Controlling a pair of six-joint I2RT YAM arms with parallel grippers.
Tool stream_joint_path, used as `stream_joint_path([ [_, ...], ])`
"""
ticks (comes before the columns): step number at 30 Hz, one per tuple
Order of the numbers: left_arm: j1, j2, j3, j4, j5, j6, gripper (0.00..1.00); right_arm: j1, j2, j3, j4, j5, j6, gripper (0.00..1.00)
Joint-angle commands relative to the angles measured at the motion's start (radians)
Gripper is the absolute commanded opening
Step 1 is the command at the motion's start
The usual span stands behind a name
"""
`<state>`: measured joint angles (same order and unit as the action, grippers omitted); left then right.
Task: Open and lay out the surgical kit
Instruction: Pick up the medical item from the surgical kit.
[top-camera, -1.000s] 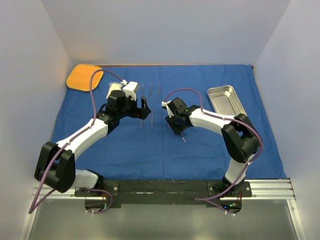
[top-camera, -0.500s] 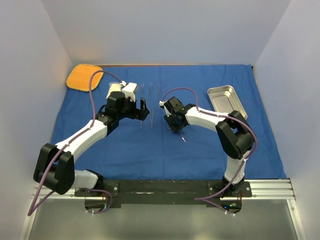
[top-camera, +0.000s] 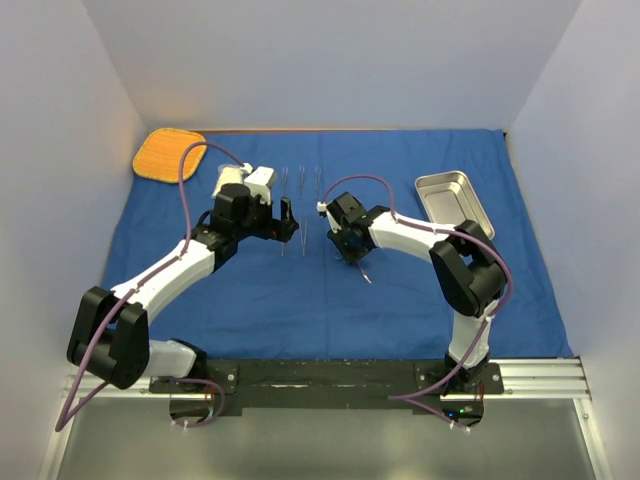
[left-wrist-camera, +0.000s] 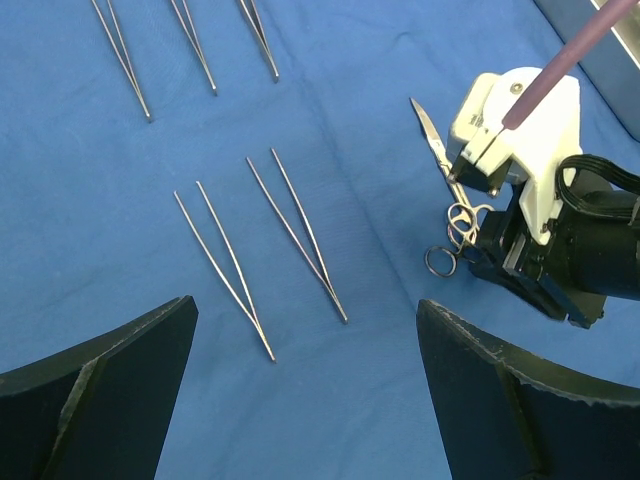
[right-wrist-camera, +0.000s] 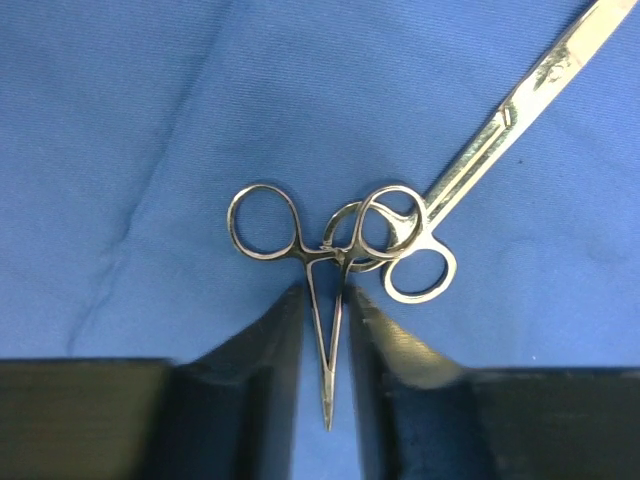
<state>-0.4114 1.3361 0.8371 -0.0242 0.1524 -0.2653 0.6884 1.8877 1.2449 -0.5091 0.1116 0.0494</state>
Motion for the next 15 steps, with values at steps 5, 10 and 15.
stream_joint_path([
  [5,0.005,-0.028,-0.003,0.027,0.012,0.037,0.97,0.003,-0.03,0.037,-0.057,-0.041,-0.043,0.0],
  [10,0.005,-0.026,-0.007,0.043,0.067,0.041,0.98,0.002,-0.088,0.054,-0.08,-0.07,-0.134,0.0],
  [15,0.005,-0.008,-0.02,0.095,0.171,0.032,0.98,0.0,-0.117,0.062,-0.089,-0.108,-0.21,0.0],
])
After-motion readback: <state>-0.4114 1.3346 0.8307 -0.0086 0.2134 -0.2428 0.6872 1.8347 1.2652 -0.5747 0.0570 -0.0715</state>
